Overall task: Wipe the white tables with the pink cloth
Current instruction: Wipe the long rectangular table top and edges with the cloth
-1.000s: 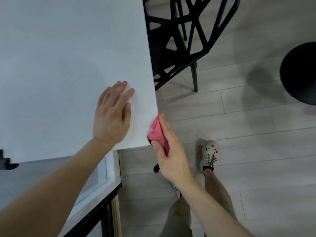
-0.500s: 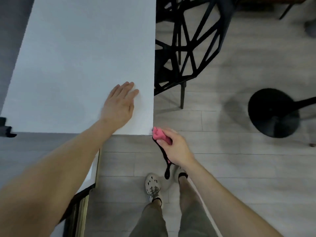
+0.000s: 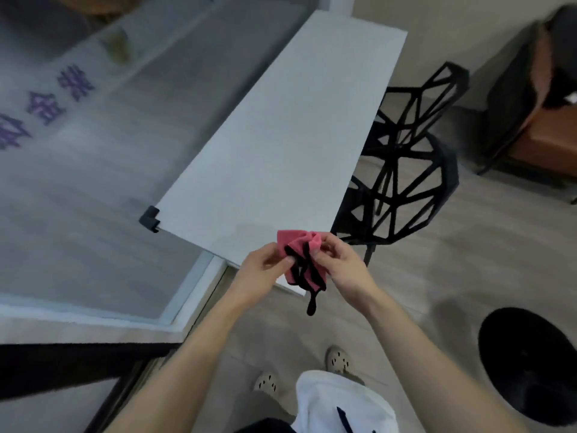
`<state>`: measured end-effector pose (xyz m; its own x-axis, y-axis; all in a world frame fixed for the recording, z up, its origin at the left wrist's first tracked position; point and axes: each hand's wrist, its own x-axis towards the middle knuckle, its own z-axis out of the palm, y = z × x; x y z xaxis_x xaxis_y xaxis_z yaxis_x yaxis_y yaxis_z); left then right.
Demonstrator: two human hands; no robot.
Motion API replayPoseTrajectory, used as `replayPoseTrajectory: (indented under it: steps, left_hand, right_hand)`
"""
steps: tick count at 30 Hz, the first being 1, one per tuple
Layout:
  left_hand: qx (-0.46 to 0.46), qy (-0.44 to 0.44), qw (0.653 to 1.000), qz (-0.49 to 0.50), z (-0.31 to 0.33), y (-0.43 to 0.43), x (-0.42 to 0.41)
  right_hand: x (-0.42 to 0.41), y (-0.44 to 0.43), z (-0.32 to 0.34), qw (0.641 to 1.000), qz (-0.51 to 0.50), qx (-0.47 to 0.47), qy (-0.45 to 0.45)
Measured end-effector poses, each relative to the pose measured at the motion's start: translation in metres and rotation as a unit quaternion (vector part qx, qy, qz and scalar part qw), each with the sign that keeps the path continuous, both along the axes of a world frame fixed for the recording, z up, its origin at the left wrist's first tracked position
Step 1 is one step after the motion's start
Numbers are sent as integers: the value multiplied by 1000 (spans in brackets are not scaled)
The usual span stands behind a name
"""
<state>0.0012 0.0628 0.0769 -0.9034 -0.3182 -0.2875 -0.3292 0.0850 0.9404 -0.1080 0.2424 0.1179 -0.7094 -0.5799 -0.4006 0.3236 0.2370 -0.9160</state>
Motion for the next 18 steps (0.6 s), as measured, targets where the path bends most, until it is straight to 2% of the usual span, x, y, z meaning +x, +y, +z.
replayPoseTrajectory:
  steps: [4, 6, 9, 13, 16, 18]
  left_hand:
    - [-80, -8, 996, 46, 27, -5, 7]
    - [-103, -21, 993, 54, 37, -5, 14]
    - [-193, -42, 977, 83, 47, -4, 32]
    - [-221, -112, 954, 166, 55, -1, 69]
    - [-226, -126, 937, 236, 63, -11, 87]
    - [-203, -118, 935, 265, 66, -22, 91]
  right_hand:
    - [-35, -18, 18, 990, 129, 57, 5]
    - [-47, -30, 26, 972, 215, 87, 39]
    - [-56, -52, 28, 916, 357, 122, 137]
    - [-46, -90, 37, 827, 512, 111, 204]
    - [-31, -117, 39, 792, 574, 86, 191]
    - [-22, -133, 34, 778, 587, 62, 214]
